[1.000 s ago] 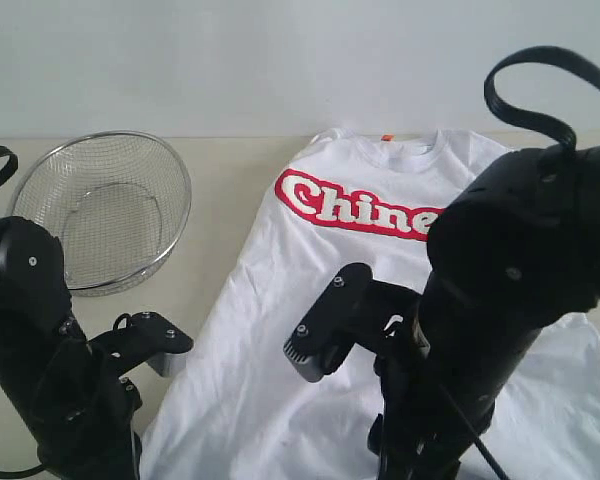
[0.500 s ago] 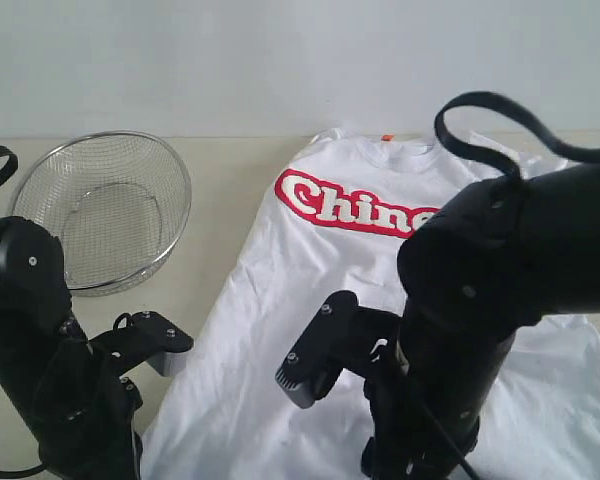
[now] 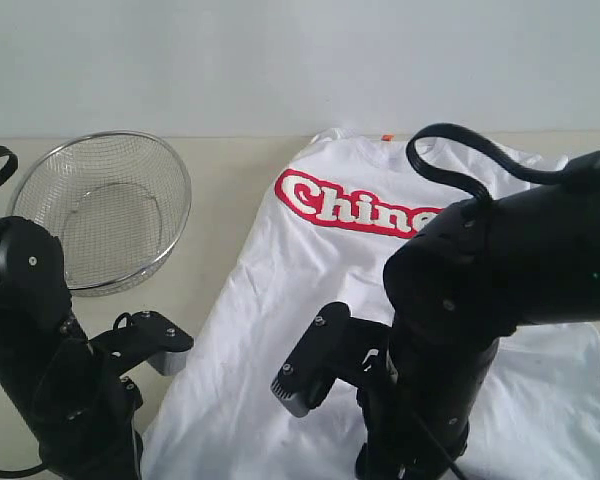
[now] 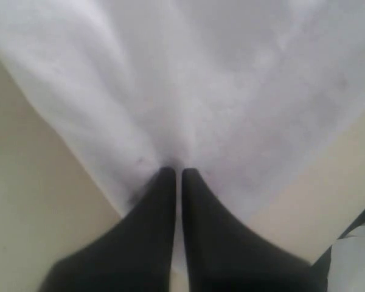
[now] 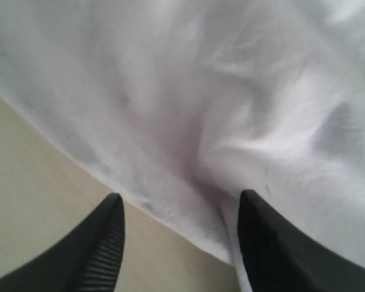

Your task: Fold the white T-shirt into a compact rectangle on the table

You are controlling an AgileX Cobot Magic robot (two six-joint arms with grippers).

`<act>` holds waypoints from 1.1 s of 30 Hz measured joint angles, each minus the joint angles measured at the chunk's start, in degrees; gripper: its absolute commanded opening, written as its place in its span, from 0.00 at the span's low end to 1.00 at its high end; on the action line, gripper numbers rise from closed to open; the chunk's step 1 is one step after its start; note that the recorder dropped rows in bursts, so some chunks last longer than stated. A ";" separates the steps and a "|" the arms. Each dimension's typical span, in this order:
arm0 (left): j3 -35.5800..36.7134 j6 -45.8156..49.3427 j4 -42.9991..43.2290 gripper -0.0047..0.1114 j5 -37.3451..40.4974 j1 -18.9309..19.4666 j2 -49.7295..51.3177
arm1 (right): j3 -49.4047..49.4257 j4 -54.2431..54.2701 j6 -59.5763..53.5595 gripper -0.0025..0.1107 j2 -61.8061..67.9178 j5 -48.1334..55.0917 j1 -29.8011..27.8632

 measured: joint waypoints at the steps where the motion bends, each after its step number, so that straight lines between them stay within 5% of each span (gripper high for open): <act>1: 0.00 0.00 0.00 0.08 -0.12 0.00 0.00 | 0.00 0.00 -0.23 0.46 0.09 0.00 0.00; 10: 0.00 0.00 -0.08 0.08 -0.23 0.00 0.00 | 0.00 2.98 -0.93 0.32 0.13 -0.10 0.00; 16: 0.00 0.00 -0.08 0.08 -0.34 0.00 0.00 | 0.00 3.26 -1.75 0.32 0.13 -0.54 0.00; 22: 0.00 0.00 -0.08 0.08 -0.34 0.00 0.00 | 0.00 3.26 -3.13 0.47 0.13 -0.42 0.00; 33: 0.00 0.00 -0.08 0.08 -0.34 0.00 0.00 | 0.00 3.26 -3.44 0.47 0.13 -0.18 0.00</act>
